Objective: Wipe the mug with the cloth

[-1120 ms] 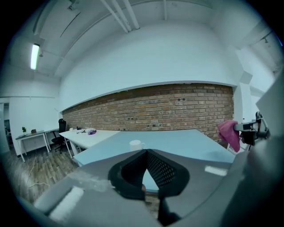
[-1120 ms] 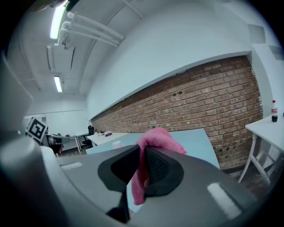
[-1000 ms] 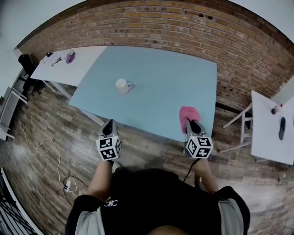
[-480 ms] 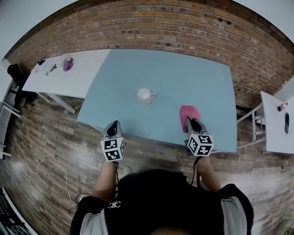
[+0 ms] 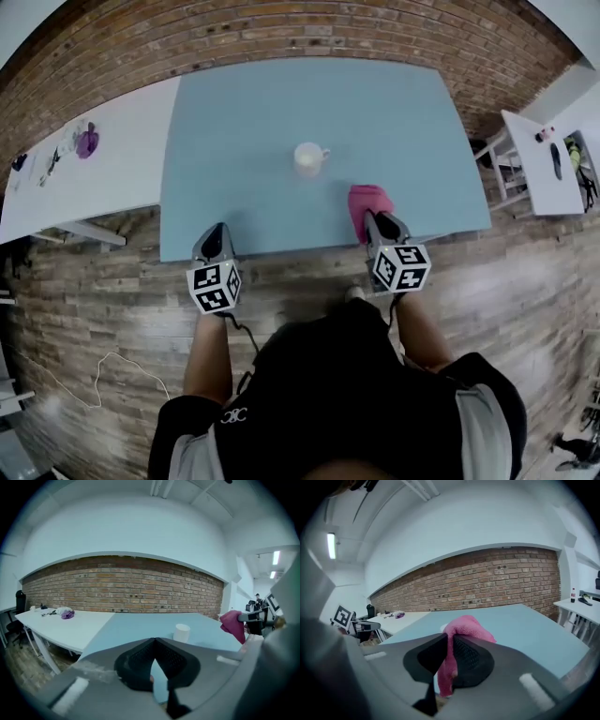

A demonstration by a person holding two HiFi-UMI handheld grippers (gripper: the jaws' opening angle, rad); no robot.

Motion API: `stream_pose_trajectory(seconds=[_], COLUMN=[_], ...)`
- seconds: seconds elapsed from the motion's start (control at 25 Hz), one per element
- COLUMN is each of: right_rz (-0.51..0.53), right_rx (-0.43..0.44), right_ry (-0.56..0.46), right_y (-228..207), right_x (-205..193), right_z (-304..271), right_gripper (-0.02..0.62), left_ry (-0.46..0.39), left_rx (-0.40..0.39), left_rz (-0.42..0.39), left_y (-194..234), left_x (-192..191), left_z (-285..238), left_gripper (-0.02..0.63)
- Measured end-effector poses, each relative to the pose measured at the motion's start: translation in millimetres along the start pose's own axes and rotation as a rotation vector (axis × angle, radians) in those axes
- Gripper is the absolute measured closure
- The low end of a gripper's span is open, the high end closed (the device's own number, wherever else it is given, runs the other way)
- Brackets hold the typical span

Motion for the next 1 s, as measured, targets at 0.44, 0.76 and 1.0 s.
stream_pose_trajectory(seconds=[0.44,0.76,1.0], right_rz=[0.020,0.036,0.044], right_rx=[0.014,0.103,0.189], right_ry=[0.044,0.084,0.130], right_y=[2,-7,-17], right_x=[-15,-26,-33], right_z=[-1,-9,-31], right_gripper=[0.555,0.555,0.555], left_ry=[0.030,0.061,0.074], left_rx=[-0.070,-0.095,-0.105], left_rz=[0.011,-0.018,-0.054], left_y=[-26,-64,-84], left_x=[-14,-17,-16], left_z=[-12,-32,-47], left_gripper=[0.598,0.598,0.597])
Point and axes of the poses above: the fingertips, and each gripper's own axes: z backward along the fingers, y to its left, x out of its top, the point moved 6 cm from there along z, backward along the fingers, and after that the axes turned 3 degrees about -y, right-handed, at the moved point
